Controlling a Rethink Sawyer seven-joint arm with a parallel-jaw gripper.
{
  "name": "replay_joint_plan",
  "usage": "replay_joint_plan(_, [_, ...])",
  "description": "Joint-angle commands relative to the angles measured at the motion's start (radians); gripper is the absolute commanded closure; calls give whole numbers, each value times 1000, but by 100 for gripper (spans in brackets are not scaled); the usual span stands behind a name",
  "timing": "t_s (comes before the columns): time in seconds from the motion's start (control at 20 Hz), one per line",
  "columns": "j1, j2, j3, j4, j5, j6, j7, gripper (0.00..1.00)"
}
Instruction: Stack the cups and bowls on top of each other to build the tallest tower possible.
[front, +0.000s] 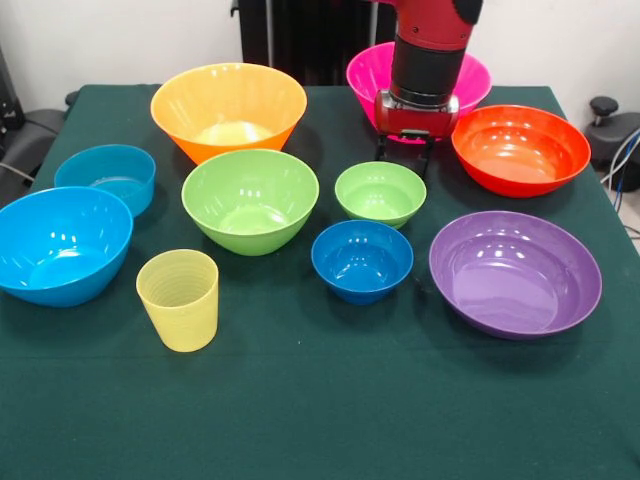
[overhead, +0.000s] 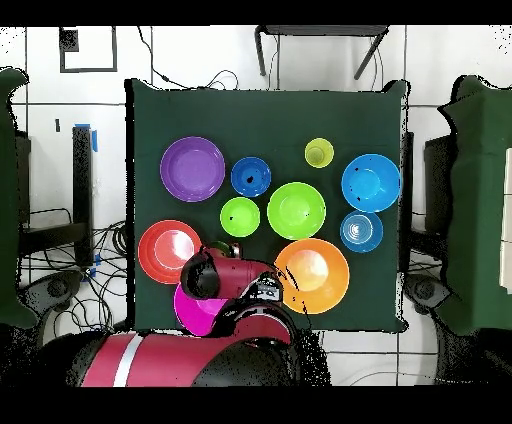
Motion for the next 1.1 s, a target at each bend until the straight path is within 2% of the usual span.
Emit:
replay_joint_plan(0.05, [-24,-34,136,-79,-20,87,101,0])
replay_joint_plan(0.25, [-12,-83,127,-65,-9,151,94,0])
replay_joint_plan(0.55, [-3,-99,122,-72,0,194,95,0])
replay_joint_plan(0.75, [11,-134,111,-78,11,260,93,0])
replay_joint_plan(1.1, [30,-110,83,-111,8,247,104,0])
